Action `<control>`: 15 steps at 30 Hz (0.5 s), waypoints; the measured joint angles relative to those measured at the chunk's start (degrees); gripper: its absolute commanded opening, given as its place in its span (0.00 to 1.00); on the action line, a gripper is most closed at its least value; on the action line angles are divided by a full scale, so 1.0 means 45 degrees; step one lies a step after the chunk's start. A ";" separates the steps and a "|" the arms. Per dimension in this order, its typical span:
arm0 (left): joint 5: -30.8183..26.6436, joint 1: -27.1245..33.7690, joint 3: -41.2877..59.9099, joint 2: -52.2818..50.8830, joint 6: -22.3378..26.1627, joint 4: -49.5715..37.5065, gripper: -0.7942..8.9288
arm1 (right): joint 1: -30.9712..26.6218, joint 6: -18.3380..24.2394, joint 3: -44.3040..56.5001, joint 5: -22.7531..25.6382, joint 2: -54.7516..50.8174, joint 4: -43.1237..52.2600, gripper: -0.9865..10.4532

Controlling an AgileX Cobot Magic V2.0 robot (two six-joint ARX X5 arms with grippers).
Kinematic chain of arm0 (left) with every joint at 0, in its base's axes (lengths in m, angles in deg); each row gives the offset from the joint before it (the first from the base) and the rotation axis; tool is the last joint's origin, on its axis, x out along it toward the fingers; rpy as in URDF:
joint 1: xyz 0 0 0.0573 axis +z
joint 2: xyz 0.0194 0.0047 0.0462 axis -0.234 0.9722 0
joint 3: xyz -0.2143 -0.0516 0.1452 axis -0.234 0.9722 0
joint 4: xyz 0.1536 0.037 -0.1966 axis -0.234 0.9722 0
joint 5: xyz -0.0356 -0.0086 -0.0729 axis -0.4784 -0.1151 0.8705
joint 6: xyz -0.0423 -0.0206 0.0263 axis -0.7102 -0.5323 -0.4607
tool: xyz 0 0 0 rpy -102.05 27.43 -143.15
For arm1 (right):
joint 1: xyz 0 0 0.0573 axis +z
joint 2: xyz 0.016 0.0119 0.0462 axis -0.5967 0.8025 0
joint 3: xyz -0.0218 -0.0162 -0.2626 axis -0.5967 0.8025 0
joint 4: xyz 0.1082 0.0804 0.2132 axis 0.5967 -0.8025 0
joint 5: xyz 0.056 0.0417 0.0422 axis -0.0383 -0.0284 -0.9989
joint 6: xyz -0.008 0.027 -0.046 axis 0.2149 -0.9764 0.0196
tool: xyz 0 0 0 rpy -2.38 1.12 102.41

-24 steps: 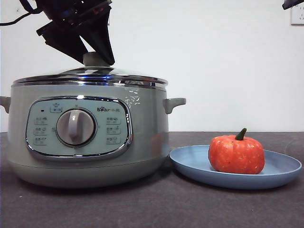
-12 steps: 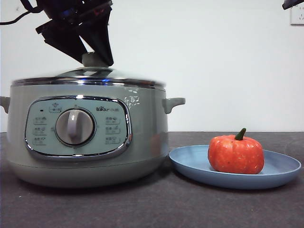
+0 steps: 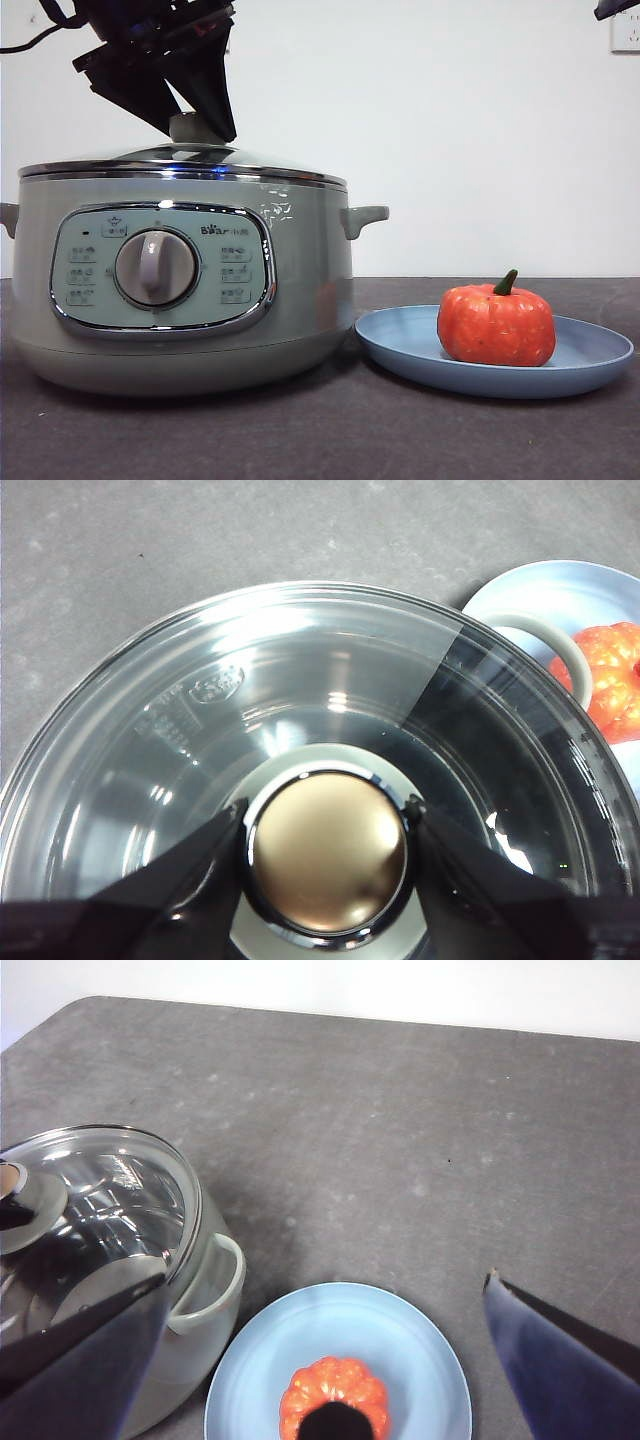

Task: Take the pumpkin out from the steamer,put the pumpkin in the blue plate,close the lid

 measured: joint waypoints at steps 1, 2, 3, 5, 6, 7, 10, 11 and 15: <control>0.0000 0.0000 0.0000 0.0000 0.0000 -0.0010 0.47 | 0.0000 0.0000 0.0000 0.0000 0.0000 0.0000 0.58; 0.0000 -0.0005 0.0000 0.0000 0.0000 -0.0024 0.55 | 0.0000 0.0000 0.0000 0.0000 0.0000 0.0000 0.58; 0.0000 0.0000 0.0000 0.0000 0.0000 -0.0049 0.57 | 0.0000 0.0000 0.0000 0.0000 0.0000 0.0000 0.58; -0.0005 0.0000 0.0000 0.0005 -0.0010 -0.0083 0.57 | 0.0000 0.0000 0.0000 0.0000 0.0000 0.0000 0.58; -0.0044 -0.0005 0.0005 0.0024 0.0015 -0.0141 0.57 | 0.0000 0.0000 0.0000 -0.0005 0.0000 0.0005 0.58; -0.0189 0.0000 0.0005 0.0024 0.0039 -0.0199 0.57 | 0.0000 0.0000 0.0000 -0.0005 0.0000 0.0000 0.58; -0.0291 0.0015 0.0005 0.0019 0.0107 -0.0350 0.56 | 0.0000 0.0000 0.0000 -0.0005 0.0000 0.0000 0.58; -0.0291 0.0044 0.0005 0.0019 0.0107 -0.0345 0.56 | 0.0000 0.0000 0.0000 -0.0005 0.0000 0.0000 0.58; -0.0291 0.0044 0.0005 -0.0194 0.0102 0.0024 0.56 | 0.0000 0.0000 0.0000 -0.0005 0.0000 0.0000 0.58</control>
